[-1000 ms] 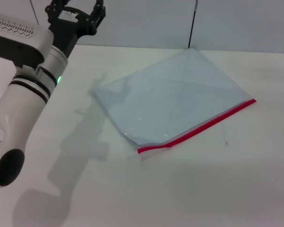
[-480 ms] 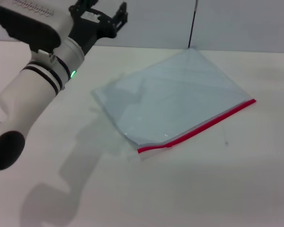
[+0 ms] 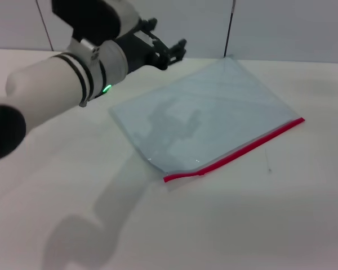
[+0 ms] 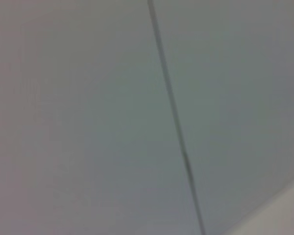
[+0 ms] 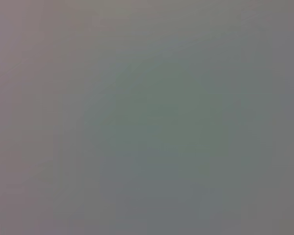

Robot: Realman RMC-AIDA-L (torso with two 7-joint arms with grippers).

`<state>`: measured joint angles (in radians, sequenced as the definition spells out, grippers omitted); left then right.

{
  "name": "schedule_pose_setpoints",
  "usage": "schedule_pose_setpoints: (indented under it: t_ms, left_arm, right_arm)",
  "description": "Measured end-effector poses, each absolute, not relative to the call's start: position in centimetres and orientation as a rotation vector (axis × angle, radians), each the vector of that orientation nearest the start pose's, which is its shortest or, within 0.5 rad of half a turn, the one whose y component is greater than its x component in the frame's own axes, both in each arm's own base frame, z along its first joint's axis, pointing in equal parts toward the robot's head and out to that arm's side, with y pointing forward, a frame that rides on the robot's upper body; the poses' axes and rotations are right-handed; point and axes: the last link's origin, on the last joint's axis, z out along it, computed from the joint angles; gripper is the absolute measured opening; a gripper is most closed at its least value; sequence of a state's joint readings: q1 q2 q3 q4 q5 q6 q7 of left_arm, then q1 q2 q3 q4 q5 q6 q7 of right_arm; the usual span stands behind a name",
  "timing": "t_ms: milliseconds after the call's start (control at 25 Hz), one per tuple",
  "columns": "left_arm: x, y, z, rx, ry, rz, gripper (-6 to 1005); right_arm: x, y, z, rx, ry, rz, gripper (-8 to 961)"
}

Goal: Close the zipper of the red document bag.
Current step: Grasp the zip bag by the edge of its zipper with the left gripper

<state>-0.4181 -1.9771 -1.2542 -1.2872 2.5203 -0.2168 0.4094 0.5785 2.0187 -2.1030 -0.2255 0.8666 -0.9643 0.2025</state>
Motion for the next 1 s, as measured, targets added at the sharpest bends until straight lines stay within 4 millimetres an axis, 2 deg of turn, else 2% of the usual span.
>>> schedule_pose_setpoints:
  t_ms: [240,640,1000]
  left_arm:
    - [-13.2,39.1,-2.7,-2.294,-0.355,-0.179,739]
    - [-12.0,37.2,-4.1,-2.550,-0.363,0.133,738]
    - [-11.0,35.7,-4.1,-2.659,-0.303,0.387,738]
  right_arm:
    - [30.6,40.0,1.9,-1.488,0.653,0.752,679]
    - [30.5,40.2,2.0,-1.488,0.650,0.753,679]
    - [30.8,40.3,1.9,-1.496,0.663,0.728,679]
